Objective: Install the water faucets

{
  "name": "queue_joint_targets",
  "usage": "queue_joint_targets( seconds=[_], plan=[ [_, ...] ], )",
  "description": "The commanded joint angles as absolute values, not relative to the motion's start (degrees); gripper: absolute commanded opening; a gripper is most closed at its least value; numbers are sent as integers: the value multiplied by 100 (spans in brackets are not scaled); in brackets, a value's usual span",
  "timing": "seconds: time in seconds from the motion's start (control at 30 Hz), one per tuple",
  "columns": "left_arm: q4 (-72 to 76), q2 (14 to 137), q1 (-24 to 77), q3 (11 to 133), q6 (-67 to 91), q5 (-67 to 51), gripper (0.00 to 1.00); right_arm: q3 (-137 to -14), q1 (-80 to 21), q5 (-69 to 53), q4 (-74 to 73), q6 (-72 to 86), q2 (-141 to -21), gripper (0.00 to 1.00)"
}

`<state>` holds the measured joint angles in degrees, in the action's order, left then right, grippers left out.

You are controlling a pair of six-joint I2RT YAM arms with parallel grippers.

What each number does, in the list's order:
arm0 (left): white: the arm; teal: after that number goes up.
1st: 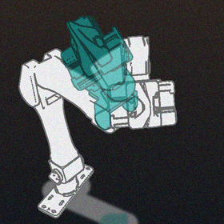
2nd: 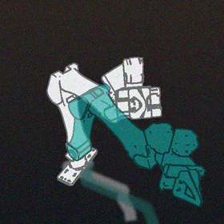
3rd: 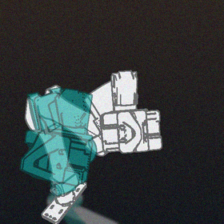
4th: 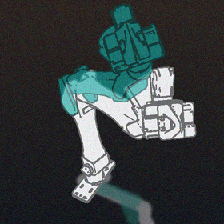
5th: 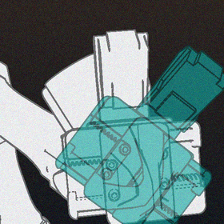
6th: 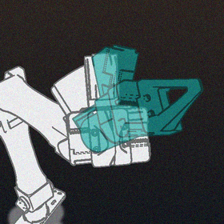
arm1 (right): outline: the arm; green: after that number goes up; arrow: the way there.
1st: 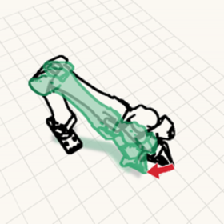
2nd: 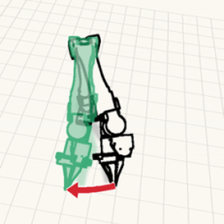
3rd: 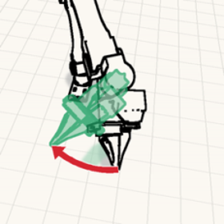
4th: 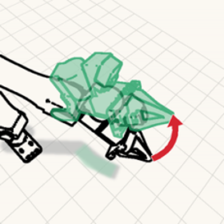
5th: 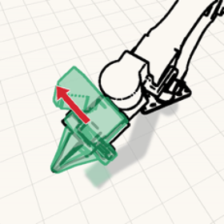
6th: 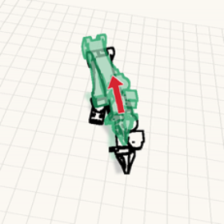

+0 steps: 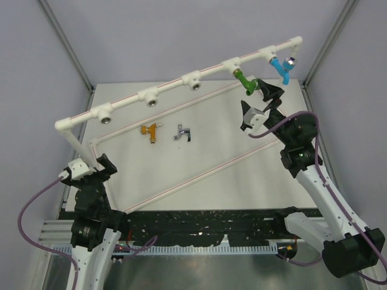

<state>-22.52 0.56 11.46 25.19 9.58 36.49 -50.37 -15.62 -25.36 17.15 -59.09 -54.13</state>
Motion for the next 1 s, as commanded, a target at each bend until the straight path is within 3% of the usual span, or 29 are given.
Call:
queue_joint_targets(
  seconds=[0.0,0.13,0.27,0.6,0.77,0.97],
  plan=[
    [-1872,-299,1151,2496,791,4008,100,-5414,-1450,-2707,2038,-6003,-5677,88],
    [-1846,-264,1151,2487,782,4034,100,-5580,-1319,-2795,2232,-5810,-6081,85],
    [-1846,-290,1151,2470,765,4061,100,-5748,-1213,-2900,2302,-5634,-6327,74],
    [-1811,-360,1151,2443,756,4052,100,-5880,-1195,-3094,2311,-4326,-6407,33],
    [-1811,-387,1160,2426,756,4052,100,-5687,-1195,-2691,2942,-1871,-6407,8],
    [-1819,-431,1151,2408,765,4052,100,-5248,-1204,-1373,3699,2148,-6407,5]
  ],
)
